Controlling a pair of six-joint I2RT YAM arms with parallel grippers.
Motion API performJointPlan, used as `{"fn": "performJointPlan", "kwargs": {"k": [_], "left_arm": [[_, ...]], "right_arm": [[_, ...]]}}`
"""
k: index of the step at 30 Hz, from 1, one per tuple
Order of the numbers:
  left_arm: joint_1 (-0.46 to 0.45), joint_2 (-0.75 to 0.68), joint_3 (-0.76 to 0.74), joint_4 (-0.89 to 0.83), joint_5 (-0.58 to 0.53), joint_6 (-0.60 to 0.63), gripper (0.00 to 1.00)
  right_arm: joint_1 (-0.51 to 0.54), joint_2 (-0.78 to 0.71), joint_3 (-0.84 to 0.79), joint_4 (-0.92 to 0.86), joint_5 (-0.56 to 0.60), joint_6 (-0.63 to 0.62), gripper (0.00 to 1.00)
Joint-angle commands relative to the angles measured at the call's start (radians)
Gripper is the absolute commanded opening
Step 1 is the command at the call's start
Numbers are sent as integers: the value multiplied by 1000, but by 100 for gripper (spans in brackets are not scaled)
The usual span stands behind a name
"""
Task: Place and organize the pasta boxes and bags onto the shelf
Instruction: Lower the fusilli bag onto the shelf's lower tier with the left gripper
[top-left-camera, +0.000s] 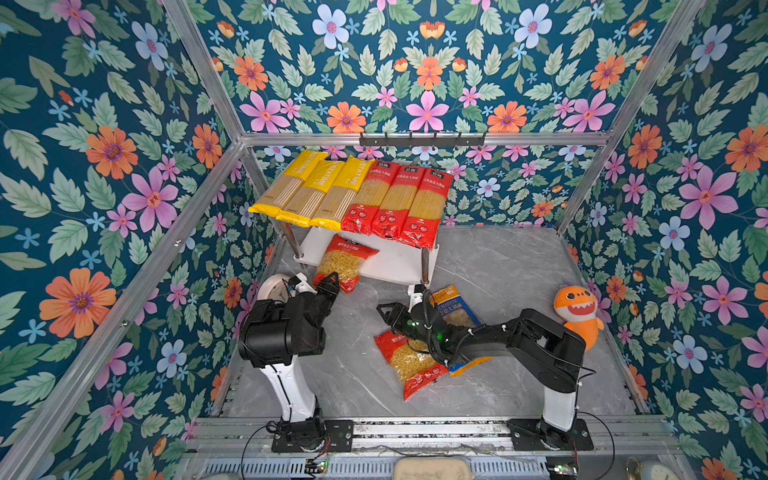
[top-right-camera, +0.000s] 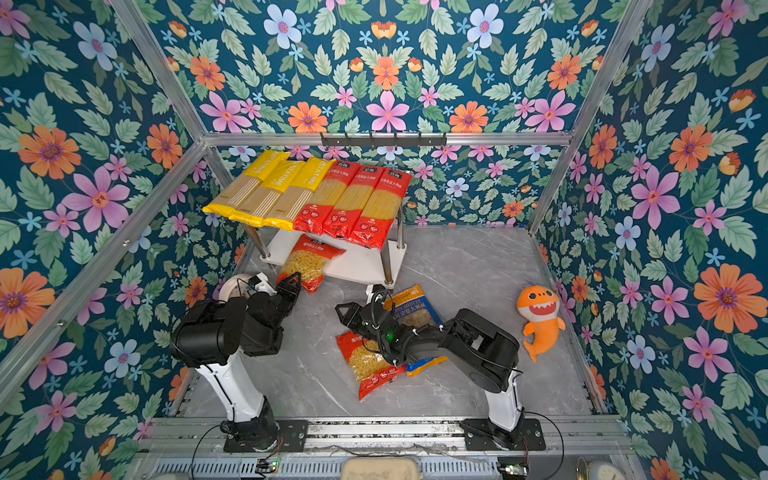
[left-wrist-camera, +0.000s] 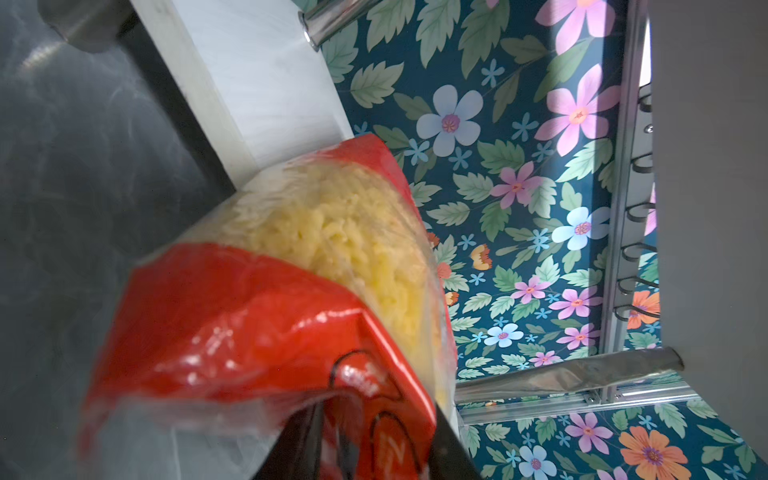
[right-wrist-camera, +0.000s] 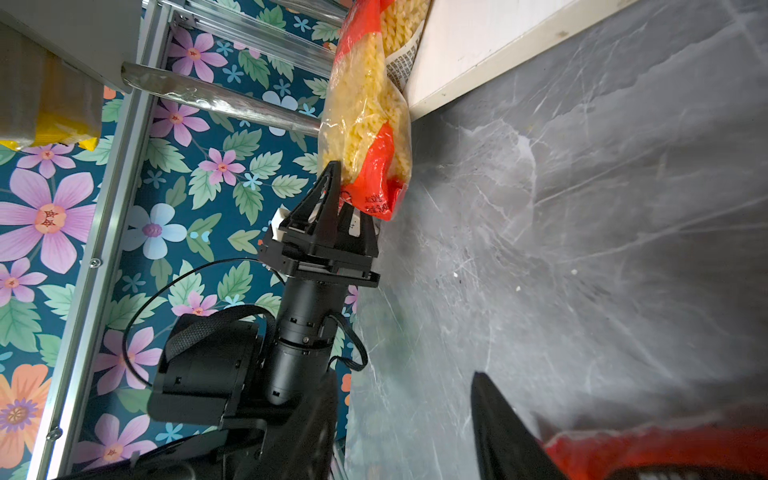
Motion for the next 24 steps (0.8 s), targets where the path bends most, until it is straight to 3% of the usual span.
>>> {"fn": "performJointPlan", "kwargs": {"k": [1, 9, 24], "left_arm": [[-1, -32, 7, 45, 2, -2, 27], [1, -6, 138, -84, -29, 74, 8], [-10, 97, 422, -168, -66, 148, 0]], "right_arm": [[0, 5, 8, 23, 6, 12, 53], [0, -1, 6, 22, 11, 13, 52], [1, 18, 20, 14, 3, 18, 52]]}}
